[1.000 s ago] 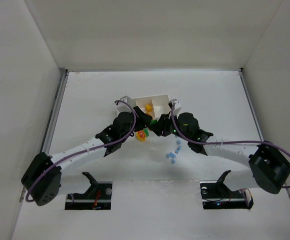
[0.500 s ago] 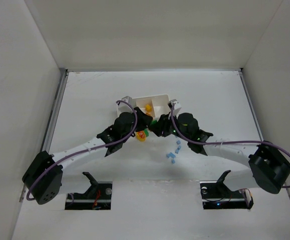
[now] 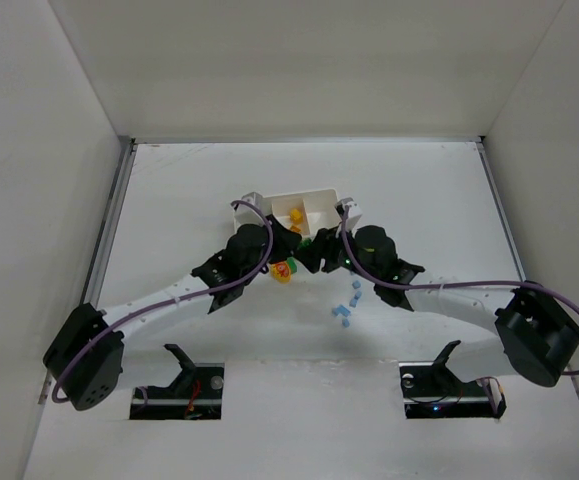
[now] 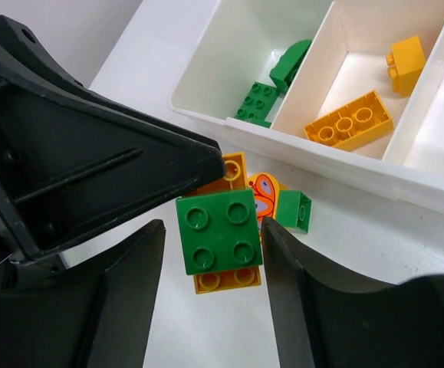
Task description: Sort the legos into containers by color
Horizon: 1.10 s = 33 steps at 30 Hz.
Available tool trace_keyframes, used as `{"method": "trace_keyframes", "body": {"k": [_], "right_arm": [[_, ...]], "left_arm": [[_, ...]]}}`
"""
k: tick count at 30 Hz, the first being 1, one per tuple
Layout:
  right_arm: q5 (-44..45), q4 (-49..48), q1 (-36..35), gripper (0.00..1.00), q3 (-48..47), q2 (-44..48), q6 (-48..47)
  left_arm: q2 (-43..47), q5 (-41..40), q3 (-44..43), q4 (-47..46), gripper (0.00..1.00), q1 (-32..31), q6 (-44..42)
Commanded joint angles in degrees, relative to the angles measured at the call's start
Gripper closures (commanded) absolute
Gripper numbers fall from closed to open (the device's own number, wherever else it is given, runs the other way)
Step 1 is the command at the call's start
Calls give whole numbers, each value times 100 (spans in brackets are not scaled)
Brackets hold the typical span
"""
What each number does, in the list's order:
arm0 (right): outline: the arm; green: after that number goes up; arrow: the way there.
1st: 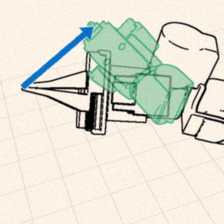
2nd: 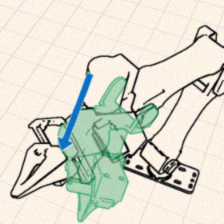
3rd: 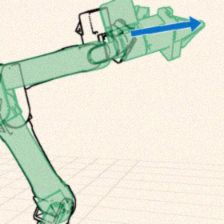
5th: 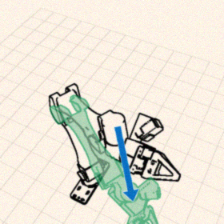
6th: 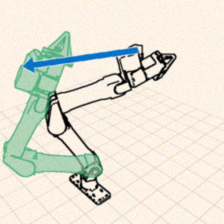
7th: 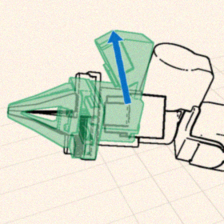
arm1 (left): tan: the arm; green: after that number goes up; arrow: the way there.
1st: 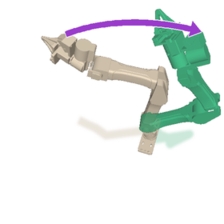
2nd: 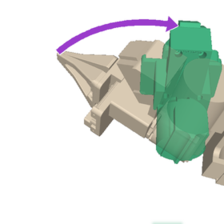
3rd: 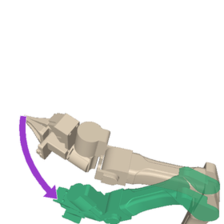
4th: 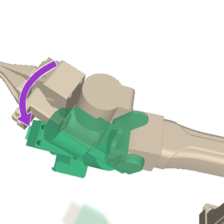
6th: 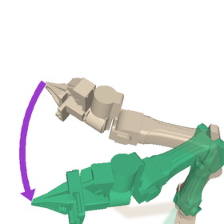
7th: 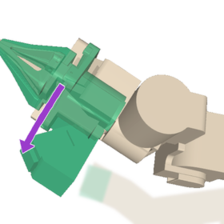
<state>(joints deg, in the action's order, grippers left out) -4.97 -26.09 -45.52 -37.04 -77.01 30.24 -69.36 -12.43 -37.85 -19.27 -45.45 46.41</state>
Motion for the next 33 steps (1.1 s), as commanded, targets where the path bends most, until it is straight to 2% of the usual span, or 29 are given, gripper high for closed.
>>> {"method": "trace_keyframes", "body": {"k": [1,13,18,21,24,28,31,33], "right_arm": [[14,-485,-58,39,-146,28,-9],[14,-511,-14,40,-58,151,-9],[-21,-511,39,56,-32,187,0],[-30,-511,30,61,-32,187,0],[-39,-511,30,59,-32,213,26],[-30,-625,47,45,38,266,35],[-39,-713,74,45,91,318,70],[-48,-731,100,48,118,345,79]], "left_arm": [[292,12,93,-86,89,94,-88],[169,109,40,-51,90,23,-220],[142,267,-91,63,90,23,-396],[134,390,-223,204,90,23,-554],[125,434,-363,414,90,23,-765],[133,425,-478,661,90,32,-950],[169,425,-496,722,90,50,-1020],[169,425,-504,740,90,59,-1038]]}}
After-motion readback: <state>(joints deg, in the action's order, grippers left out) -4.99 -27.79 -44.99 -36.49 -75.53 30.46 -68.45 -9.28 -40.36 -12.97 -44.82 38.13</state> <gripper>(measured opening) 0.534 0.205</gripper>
